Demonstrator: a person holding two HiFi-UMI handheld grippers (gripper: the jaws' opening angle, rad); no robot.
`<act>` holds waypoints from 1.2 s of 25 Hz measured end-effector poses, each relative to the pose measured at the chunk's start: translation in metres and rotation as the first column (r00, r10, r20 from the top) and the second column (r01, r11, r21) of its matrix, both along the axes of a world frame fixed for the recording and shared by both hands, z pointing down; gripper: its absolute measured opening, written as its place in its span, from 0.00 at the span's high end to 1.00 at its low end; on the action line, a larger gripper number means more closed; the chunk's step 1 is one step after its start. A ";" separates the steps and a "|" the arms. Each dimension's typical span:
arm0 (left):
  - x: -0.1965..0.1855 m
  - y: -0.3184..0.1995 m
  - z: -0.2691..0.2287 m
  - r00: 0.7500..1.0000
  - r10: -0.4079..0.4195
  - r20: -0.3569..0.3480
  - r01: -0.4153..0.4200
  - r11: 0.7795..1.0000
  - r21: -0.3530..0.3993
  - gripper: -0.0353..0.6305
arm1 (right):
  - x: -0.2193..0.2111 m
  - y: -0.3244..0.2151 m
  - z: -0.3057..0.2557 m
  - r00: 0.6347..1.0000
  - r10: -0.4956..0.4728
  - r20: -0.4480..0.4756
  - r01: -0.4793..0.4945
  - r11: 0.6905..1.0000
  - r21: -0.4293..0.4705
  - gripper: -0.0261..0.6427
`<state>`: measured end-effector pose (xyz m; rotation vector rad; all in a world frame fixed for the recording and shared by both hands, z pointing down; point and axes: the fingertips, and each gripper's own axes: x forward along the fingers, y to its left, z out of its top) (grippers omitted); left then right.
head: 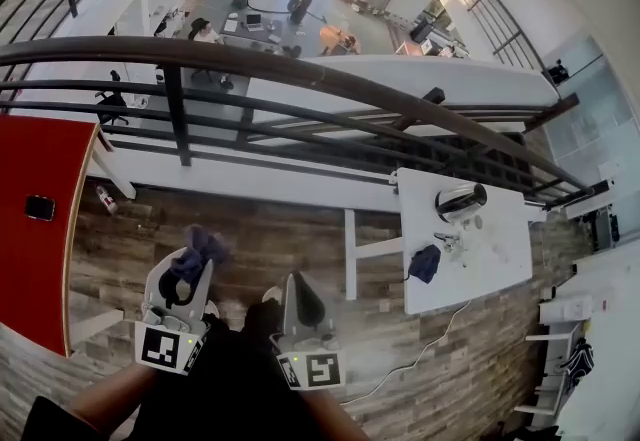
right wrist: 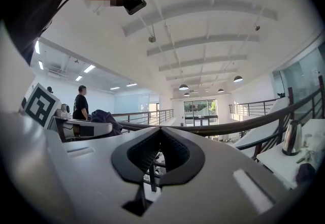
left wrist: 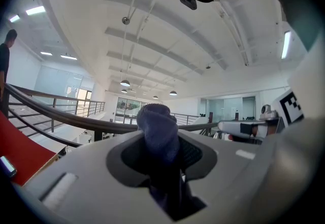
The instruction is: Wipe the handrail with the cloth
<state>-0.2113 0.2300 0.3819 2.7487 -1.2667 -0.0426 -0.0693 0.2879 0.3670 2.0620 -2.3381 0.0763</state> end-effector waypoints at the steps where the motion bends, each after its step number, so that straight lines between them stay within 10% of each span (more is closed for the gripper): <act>1: 0.002 -0.003 0.003 1.000 0.006 0.001 -0.006 1.000 -0.012 0.77 | 0.003 -0.001 0.002 1.000 0.005 -0.002 -0.005 1.000 -0.008 0.96; 19: 0.077 -0.115 0.000 0.987 -0.133 0.095 0.132 0.991 0.015 0.77 | 0.090 -0.125 -0.006 0.995 -0.099 -0.013 0.099 0.995 0.018 0.96; 30: 0.082 -0.185 -0.018 0.934 -0.349 0.084 0.345 0.937 0.051 0.78 | 0.117 -0.213 -0.005 0.968 -0.250 -0.031 0.251 0.967 0.044 0.96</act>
